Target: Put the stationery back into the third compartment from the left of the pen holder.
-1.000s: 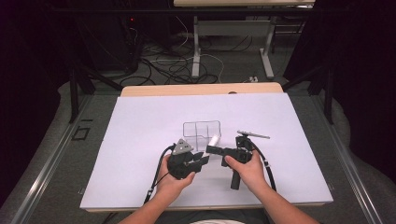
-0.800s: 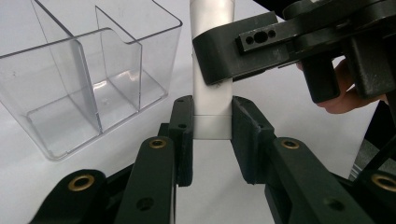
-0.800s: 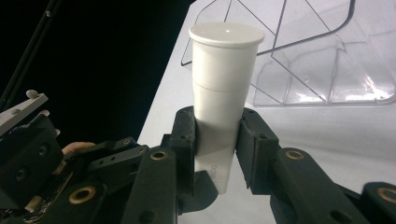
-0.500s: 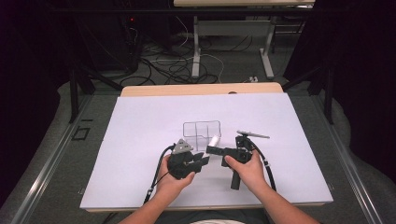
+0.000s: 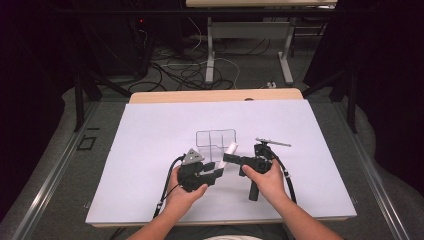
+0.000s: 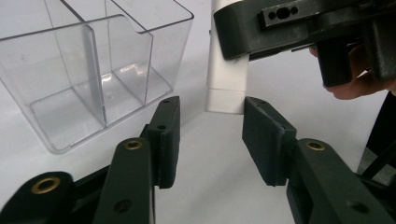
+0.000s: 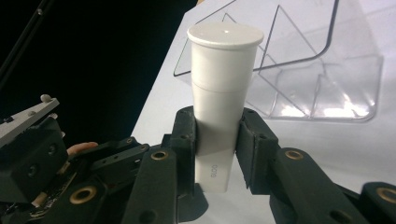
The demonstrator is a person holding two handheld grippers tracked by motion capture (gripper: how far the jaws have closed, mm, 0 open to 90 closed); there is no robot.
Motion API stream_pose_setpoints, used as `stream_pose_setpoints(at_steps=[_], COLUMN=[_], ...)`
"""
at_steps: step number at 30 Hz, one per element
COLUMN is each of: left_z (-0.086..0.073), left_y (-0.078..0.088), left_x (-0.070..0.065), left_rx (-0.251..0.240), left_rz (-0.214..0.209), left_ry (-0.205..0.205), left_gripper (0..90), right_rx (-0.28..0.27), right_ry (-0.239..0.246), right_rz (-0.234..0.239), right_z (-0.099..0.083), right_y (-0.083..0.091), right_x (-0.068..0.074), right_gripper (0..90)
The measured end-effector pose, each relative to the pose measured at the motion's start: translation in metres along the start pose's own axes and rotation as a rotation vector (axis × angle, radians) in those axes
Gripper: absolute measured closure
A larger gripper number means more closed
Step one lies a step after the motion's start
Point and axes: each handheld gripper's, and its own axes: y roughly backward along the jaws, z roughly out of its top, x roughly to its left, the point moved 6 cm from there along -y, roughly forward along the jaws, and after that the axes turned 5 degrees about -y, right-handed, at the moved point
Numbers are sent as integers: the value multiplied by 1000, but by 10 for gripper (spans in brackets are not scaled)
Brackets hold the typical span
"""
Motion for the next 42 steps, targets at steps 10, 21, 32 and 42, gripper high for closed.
stream_pose_setpoints(at_steps=[10,21,32,42], left_z=[-3,-3,-6,-12], left_y=[6,18,30,23], left_x=[13,30,46,48], left_rx=[-30,-24,-30,15], left_rz=[56,147,162,178], left_ry=[-10,-80,2,22], left_gripper=[479,353,275,118], right_rx=[-63,-168,-259,-237], right_ry=[83,268,521,640], right_rz=[-6,-65,-170,-272], right_z=[10,28,52,52], right_y=[10,15,-5,-24], right_x=[5,15,27,8], right_gripper=[698,698,698,698])
